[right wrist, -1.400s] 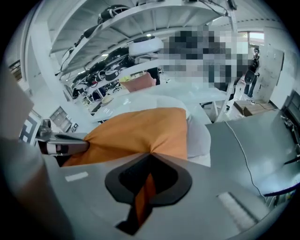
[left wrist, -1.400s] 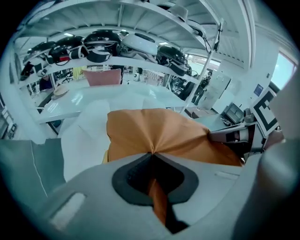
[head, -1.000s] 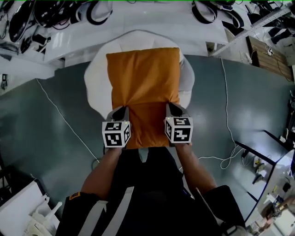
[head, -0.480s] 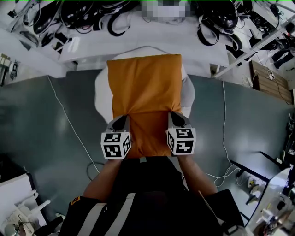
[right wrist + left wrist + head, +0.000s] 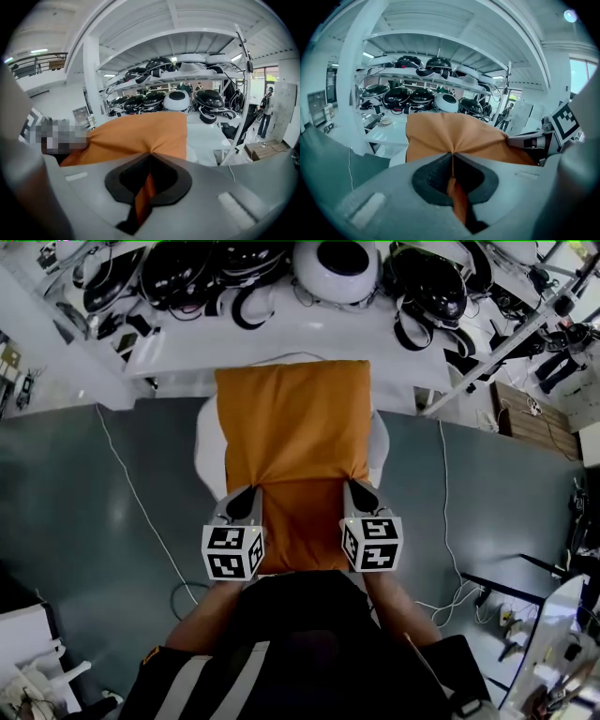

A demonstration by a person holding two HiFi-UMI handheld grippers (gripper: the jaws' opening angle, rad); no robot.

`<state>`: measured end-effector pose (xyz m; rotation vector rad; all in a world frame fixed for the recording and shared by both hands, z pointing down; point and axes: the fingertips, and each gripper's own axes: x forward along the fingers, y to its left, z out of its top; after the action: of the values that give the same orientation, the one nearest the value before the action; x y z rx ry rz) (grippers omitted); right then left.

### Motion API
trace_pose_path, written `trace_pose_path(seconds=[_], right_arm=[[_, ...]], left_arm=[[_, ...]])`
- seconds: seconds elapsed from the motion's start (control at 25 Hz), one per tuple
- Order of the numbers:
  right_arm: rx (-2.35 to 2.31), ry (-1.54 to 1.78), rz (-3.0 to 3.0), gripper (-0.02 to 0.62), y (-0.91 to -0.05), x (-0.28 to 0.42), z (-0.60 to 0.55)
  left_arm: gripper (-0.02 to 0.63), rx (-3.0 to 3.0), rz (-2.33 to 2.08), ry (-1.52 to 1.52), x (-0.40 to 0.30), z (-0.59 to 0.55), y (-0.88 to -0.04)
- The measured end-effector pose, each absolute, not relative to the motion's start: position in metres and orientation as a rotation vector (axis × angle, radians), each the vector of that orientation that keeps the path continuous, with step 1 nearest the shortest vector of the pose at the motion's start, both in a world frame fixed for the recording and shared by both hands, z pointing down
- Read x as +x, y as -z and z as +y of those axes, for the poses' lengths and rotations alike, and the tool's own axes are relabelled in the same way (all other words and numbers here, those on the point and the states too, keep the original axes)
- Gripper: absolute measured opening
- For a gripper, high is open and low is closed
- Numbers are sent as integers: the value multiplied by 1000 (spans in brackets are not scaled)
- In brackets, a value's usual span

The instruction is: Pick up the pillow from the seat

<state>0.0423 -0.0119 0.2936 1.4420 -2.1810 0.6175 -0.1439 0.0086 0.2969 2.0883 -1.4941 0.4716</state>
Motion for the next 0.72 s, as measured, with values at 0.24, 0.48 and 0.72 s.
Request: trace_pose_path(seconds=[0.24,0.48,0.72], right_arm=[[1505,-603,-2175,9,-274,16,47],[1555,-584,-2178,9,-260,-3,100],[1551,-570,-2224,9,-240,-3,133]], left_arm=[[6,2149,-1476,-442,-172,60,-278],[6,2200,-1472,-431,-192,109,-264],[7,2210,-1510,-409,-191,143,-247]])
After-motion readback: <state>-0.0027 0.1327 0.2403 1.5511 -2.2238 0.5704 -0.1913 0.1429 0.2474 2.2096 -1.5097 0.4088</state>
